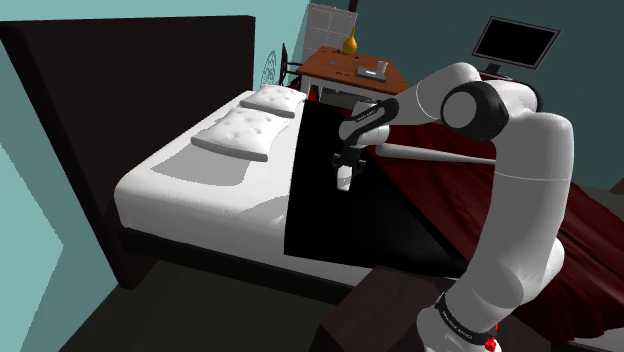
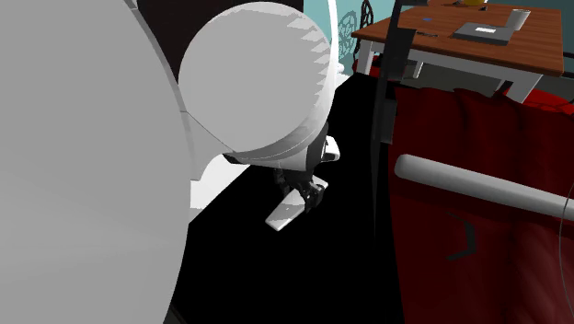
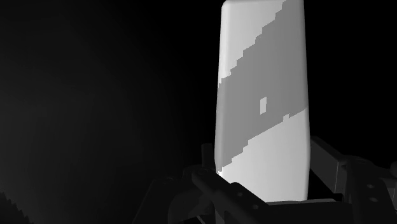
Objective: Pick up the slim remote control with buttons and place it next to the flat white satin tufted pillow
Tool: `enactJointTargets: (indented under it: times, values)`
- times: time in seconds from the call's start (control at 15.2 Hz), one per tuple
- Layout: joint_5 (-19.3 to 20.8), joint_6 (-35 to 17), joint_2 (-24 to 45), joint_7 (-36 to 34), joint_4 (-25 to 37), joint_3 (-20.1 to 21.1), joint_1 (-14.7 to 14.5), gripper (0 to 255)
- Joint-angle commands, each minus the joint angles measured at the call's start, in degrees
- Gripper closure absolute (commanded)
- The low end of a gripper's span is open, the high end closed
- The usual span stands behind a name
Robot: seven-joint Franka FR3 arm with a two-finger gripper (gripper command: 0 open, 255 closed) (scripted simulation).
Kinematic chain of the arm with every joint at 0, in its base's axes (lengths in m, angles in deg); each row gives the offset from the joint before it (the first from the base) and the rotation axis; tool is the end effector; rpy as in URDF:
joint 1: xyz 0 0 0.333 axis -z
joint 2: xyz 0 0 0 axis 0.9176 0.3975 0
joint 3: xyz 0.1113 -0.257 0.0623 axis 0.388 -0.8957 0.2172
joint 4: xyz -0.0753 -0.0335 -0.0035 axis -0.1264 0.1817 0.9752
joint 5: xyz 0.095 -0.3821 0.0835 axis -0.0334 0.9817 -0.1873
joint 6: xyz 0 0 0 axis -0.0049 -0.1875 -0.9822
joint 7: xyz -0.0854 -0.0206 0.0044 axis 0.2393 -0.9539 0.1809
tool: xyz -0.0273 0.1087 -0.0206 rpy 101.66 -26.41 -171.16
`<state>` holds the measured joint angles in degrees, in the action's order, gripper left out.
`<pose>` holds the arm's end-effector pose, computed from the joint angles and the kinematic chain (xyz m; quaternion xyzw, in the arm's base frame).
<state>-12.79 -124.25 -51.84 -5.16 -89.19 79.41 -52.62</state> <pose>0.5766 -0.2303 0.2197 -0.8903 0.4553 -0.0053 0.0018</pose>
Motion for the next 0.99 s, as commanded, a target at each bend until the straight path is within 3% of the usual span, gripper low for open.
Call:
enactJointTargets:
  times: [0.0,0.92]
  values:
    - [0.11,0.58,-0.51,-0.07,0.08,-0.07,-0.04,255]
    - [1.51,9.3,-6.8,-0.99,2.57,-0.75,-0.52,255]
